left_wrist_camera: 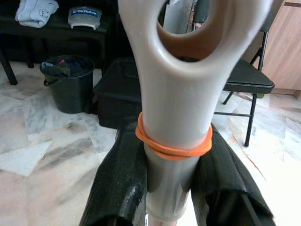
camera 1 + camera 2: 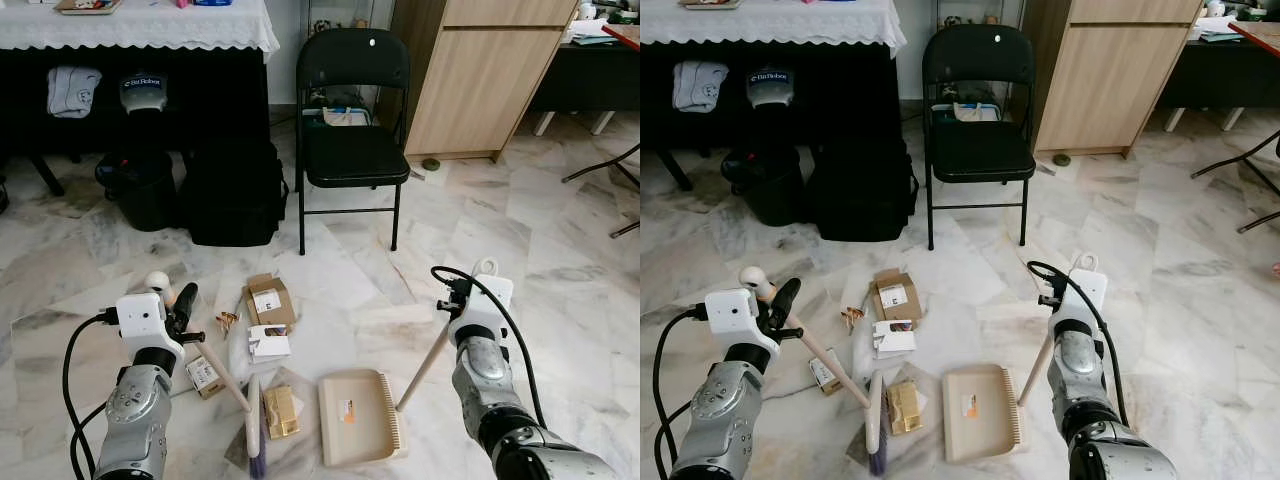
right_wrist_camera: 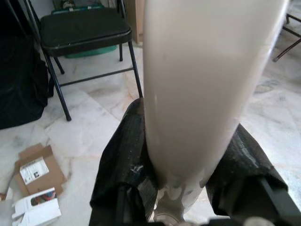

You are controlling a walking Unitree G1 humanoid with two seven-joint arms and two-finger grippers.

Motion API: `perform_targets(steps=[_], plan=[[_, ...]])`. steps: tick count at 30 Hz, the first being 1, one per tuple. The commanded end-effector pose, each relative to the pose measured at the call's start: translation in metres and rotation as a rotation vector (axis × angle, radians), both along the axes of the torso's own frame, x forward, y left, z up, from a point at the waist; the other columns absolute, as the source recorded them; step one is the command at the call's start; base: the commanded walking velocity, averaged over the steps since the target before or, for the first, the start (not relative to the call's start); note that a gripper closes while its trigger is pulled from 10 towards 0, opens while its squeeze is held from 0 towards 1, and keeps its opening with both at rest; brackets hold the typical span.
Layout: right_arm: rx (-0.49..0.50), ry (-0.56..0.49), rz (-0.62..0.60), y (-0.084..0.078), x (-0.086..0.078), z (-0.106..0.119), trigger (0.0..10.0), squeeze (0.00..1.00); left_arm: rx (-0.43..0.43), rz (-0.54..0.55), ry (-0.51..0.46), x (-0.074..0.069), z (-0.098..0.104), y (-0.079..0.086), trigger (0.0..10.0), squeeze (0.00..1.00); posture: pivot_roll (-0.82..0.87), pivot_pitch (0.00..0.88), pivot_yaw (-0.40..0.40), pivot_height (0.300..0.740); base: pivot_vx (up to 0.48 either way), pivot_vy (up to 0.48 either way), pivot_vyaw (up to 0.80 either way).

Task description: Sweep floor

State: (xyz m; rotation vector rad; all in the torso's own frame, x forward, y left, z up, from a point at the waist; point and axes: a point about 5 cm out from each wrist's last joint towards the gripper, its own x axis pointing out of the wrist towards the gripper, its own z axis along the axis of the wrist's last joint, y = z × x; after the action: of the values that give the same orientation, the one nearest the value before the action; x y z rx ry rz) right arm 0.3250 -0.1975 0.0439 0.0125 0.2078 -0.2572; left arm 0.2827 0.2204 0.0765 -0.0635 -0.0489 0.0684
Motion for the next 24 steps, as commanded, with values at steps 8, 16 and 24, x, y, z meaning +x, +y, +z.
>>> perform_targets(steps=[8,16,24], plan=[[-0.017,0.051,0.004,-0.001,-0.004,-0.007,10.0,0.00,0.003,0.004,0.003,-0.003,-0.002,0.000,10.0,0.00,0.06,0.077,-0.083,0.740,0.000,0.000,0.00],[-0.023,0.073,0.007,-0.002,-0.006,-0.010,10.0,0.00,0.002,0.004,0.006,-0.003,-0.003,-0.001,10.0,0.00,0.07,0.077,-0.083,0.740,0.000,0.000,0.00],[-0.028,0.106,0.015,0.000,-0.008,-0.015,10.0,0.00,0.004,0.001,0.010,-0.003,-0.003,-0.001,10.0,0.00,0.07,0.077,-0.083,0.740,0.000,0.000,0.00]])
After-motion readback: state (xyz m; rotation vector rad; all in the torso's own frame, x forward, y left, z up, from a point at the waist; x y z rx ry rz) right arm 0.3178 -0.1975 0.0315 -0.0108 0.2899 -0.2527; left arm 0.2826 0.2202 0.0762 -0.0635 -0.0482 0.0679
